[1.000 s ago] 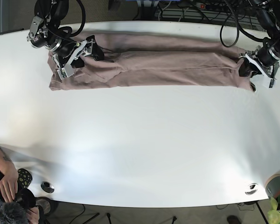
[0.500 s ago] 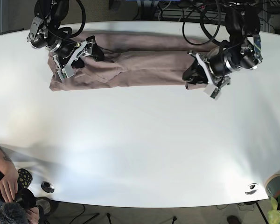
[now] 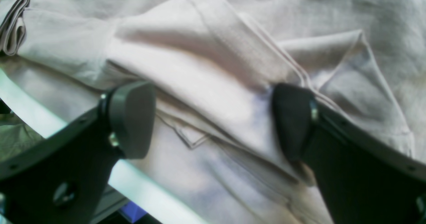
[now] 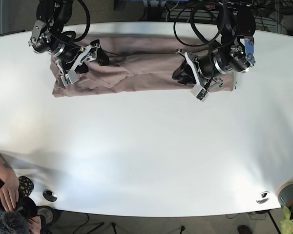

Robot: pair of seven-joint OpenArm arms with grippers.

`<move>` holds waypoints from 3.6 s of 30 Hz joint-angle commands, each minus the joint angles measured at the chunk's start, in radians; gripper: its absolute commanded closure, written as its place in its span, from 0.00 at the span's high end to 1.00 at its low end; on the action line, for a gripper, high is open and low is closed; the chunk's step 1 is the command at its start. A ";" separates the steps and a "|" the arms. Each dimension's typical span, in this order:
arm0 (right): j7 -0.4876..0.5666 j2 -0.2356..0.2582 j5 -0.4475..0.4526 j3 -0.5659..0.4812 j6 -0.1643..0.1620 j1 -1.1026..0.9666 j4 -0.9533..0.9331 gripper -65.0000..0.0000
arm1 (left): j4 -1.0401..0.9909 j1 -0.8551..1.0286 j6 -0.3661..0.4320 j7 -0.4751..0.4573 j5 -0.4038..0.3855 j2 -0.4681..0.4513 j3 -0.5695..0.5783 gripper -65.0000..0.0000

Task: Fold the T-shirt properly
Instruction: 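Move the left gripper inward and grasp the strip's end, then fold the strip's end with the left gripper toward the right gripper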

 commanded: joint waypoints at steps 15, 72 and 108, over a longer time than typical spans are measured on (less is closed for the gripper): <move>-0.008 0.005 -0.004 -0.001 -0.002 0.009 0.000 0.82 | 0.082 -0.004 0.216 -0.016 0.094 -0.195 0.046 0.57; -0.008 0.000 -0.004 -0.001 -0.002 0.009 0.000 0.82 | -0.002 0.022 0.139 -0.016 0.188 -0.241 0.168 0.56; -0.008 -0.026 -0.006 -0.001 -0.002 0.009 0.000 0.82 | 0.127 0.037 0.109 -0.017 0.180 -0.237 0.179 0.00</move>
